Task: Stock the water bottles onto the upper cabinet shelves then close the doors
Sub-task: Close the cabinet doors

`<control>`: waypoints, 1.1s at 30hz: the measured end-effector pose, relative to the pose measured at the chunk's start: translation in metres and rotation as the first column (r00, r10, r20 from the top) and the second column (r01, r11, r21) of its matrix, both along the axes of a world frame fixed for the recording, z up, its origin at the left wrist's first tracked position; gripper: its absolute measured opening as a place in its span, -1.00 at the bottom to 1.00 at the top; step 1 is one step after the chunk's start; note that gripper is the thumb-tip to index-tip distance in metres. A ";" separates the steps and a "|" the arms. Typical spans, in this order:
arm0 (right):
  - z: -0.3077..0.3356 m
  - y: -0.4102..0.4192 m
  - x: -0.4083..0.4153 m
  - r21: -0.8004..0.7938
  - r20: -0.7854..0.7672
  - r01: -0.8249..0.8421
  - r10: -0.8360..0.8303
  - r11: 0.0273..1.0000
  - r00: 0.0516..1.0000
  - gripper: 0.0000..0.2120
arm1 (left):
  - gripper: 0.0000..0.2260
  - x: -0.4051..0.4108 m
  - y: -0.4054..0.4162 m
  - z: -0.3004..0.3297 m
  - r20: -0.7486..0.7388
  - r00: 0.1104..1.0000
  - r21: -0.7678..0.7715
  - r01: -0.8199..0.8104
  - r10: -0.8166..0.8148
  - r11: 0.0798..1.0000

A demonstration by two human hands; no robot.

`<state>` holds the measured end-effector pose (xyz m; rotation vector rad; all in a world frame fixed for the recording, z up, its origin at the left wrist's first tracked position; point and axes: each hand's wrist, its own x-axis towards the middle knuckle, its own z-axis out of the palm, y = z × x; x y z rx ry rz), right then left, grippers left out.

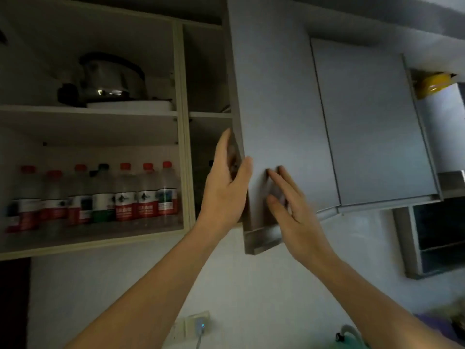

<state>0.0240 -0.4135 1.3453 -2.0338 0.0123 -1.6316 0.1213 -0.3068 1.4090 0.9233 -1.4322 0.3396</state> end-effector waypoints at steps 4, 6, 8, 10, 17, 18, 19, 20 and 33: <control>-0.005 -0.029 0.033 -0.114 -0.087 0.174 -0.184 0.978 0.979 -0.51 | -0.48 0.038 -0.004 -0.005 -0.024 0.980 -0.053 -0.200 0.199 0.978; -0.008 -0.046 0.049 -0.181 -0.106 0.223 -0.245 0.958 0.964 -0.45 | -0.51 0.053 -0.009 -0.006 -0.035 0.967 -0.056 -0.252 0.251 0.966; -0.008 -0.064 0.062 -0.228 -0.119 0.262 -0.294 0.938 0.948 -0.40 | -0.52 0.066 -0.016 -0.006 -0.067 0.945 -0.063 -0.325 0.321 0.944; -0.006 -0.080 0.074 -0.268 -0.113 0.302 -0.342 0.915 0.933 -0.35 | -0.53 0.078 -0.027 -0.005 -0.115 0.918 -0.067 -0.389 0.381 0.919; 0.004 -0.126 0.112 -0.445 -0.077 0.454 -0.538 0.772 0.840 -0.36 | -0.46 0.118 -0.069 -0.005 -0.255 0.814 -0.041 -0.548 0.521 0.836; 0.005 -0.131 0.117 -0.465 -0.079 0.471 -0.565 0.750 0.821 -0.35 | -0.46 0.123 -0.075 -0.004 -0.285 0.799 -0.030 -0.560 0.530 0.828; 0.005 -0.135 0.122 -0.481 -0.078 0.485 -0.587 0.730 0.806 -0.35 | -0.45 0.128 -0.080 -0.002 -0.312 0.778 -0.023 -0.580 0.545 0.814; 0.006 -0.139 0.127 -0.493 -0.072 0.494 -0.600 0.716 0.797 -0.34 | -0.45 0.134 -0.085 -0.001 -0.332 0.754 -0.017 -0.605 0.567 0.796; -0.004 -0.175 0.177 -0.516 0.154 0.609 -0.634 0.603 0.758 -0.35 | -0.24 0.176 -0.115 -0.007 -0.209 0.514 0.042 -0.845 0.832 0.533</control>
